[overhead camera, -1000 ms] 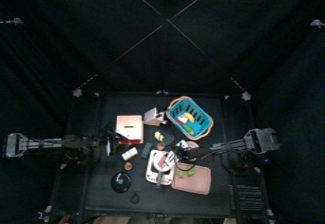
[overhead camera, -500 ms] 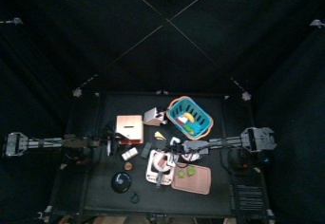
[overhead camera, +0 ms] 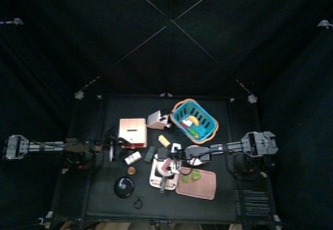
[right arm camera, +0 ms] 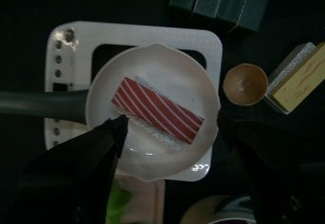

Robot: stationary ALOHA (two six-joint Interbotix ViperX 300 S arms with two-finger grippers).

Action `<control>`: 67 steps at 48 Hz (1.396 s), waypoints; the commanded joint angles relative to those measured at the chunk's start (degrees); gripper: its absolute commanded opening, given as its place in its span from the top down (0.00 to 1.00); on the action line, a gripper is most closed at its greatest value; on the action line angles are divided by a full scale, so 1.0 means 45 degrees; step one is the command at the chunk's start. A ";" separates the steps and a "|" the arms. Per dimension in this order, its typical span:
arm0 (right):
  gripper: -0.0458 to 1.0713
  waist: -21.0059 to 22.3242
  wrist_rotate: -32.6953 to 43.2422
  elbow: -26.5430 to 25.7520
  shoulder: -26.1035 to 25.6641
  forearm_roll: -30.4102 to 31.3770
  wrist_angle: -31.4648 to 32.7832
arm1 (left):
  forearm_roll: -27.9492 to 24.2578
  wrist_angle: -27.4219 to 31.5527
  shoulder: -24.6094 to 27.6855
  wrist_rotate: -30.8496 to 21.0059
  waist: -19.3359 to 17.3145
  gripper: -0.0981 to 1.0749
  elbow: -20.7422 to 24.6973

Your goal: Grab salmon sushi

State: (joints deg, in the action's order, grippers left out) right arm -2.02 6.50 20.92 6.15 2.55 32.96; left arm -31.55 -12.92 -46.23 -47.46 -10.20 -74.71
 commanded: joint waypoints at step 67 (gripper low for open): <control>0.04 -0.0488 -0.0039 -0.0488 0.1230 0.1855 -0.0098 | 0.0137 0.0020 0.0020 0.0371 -0.0371 0.17 0.0137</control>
State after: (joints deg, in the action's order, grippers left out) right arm -4.57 6.42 19.69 12.83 10.81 32.52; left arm -31.03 -12.66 -46.23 -45.88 -11.69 -74.71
